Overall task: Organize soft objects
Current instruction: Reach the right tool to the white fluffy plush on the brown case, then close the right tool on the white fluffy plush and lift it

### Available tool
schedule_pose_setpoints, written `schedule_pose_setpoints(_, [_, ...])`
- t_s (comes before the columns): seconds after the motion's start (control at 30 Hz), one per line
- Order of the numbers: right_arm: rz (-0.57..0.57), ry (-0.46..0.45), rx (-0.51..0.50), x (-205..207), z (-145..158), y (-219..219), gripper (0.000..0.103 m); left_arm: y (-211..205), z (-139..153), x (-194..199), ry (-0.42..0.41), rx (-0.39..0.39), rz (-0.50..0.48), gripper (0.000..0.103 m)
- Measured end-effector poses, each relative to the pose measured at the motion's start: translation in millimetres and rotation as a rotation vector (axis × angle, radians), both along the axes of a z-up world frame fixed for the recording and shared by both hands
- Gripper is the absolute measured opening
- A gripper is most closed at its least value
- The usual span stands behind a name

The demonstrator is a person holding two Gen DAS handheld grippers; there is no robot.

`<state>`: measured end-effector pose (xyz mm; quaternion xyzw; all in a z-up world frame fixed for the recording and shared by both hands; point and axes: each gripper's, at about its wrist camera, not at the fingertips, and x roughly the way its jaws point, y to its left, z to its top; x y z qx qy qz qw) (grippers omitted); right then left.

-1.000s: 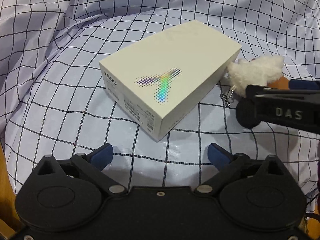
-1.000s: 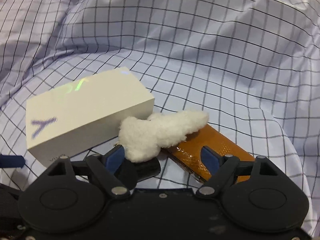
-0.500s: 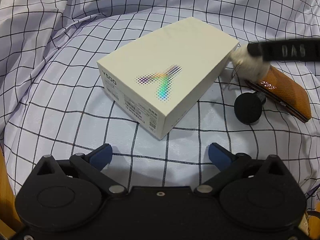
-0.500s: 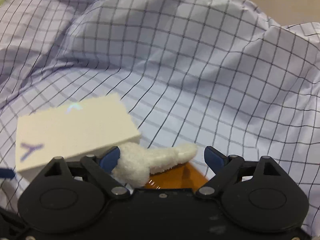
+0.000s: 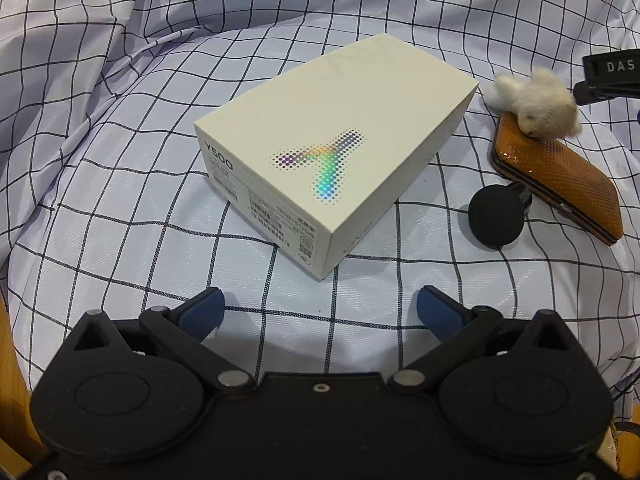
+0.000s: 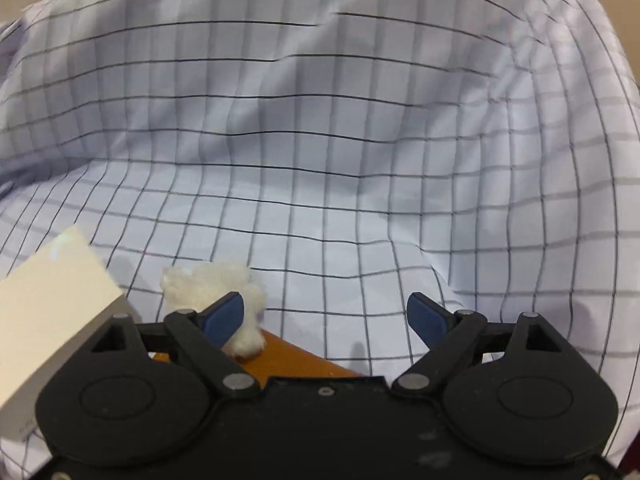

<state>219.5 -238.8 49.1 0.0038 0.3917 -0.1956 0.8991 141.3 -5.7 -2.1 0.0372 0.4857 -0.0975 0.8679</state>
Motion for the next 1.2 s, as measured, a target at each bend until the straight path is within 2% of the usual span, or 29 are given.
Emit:
schedule_pose_setpoints(0.17, [0.031,-0.047,0.112,-2.8,3.0,-5.2,0.088,0.1,0.0,0.2,0.000,0.000,0.000,0.099])
schedule_pose_setpoints(0.47, [0.123,0.016,0.292,29.6,-6.9,-2.8,0.091,-0.2,-0.1,0.1,-0.001,0.000,0.000,0.100])
schedule_pose_setpoints(0.57, [0.138,0.026,0.282,37.7,-8.0,3.8,0.091,-0.2,-0.1,0.0,-0.001,-0.001,0.000,0.100])
schedule_pose_setpoints(0.67, [0.122,0.023,0.228,38.3,-6.7,10.0,0.091,0.1,-0.1,0.0,0.000,-0.003,-0.001,0.100])
schedule_pose_setpoints(0.83, [-0.047,0.016,0.100,38.4,-0.7,-13.6,0.089,-0.1,-0.8,0.1,-0.001,0.000,-0.001,0.100])
schedule_pose_setpoints(0.97, [-0.020,0.005,0.155,32.2,3.1,-22.2,0.090,0.3,-0.8,-0.1,-0.002,0.001,-0.001,0.100])
schedule_pose_setpoints(1.2, [0.071,0.027,0.246,40.3,-8.2,-5.5,0.093,0.1,-0.6,-1.0,-0.004,0.002,-0.001,0.100])
